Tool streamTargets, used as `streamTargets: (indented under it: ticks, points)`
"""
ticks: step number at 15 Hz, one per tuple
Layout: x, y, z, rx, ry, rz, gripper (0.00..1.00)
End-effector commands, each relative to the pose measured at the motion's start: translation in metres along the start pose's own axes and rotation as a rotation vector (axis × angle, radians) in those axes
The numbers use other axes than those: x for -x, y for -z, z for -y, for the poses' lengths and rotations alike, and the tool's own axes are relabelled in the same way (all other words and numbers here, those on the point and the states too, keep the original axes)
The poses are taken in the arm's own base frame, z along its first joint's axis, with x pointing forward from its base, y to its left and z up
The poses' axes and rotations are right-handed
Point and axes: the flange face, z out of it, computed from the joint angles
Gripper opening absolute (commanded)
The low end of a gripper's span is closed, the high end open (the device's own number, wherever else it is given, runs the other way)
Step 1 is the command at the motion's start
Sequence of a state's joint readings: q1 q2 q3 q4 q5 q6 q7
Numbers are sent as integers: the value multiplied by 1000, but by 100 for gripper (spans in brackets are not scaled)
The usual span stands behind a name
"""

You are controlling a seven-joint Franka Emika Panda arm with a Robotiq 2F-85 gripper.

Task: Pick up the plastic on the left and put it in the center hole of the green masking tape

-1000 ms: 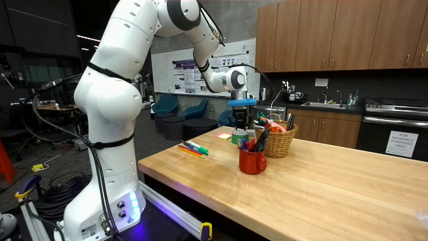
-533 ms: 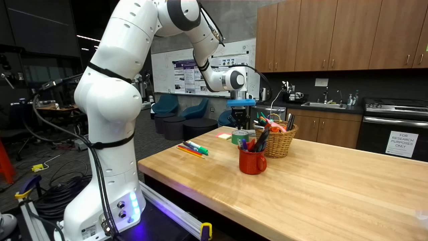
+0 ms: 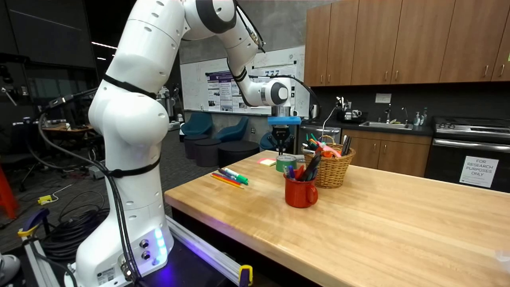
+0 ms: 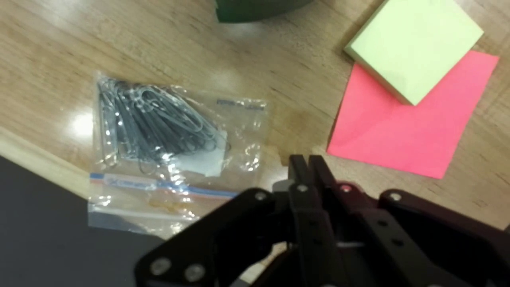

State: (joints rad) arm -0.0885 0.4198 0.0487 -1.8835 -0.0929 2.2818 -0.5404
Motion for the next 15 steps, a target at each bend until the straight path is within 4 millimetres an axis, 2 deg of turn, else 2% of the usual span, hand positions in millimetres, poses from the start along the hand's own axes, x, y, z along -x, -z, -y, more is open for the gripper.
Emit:
streamTargets:
  ticks: [1,10,15]
  points:
    - [13,14,-1,21,-9,-4,38]
    - [8,15,-15,122,17,55,98]
    - [0,14,-11,172,46,81,100]
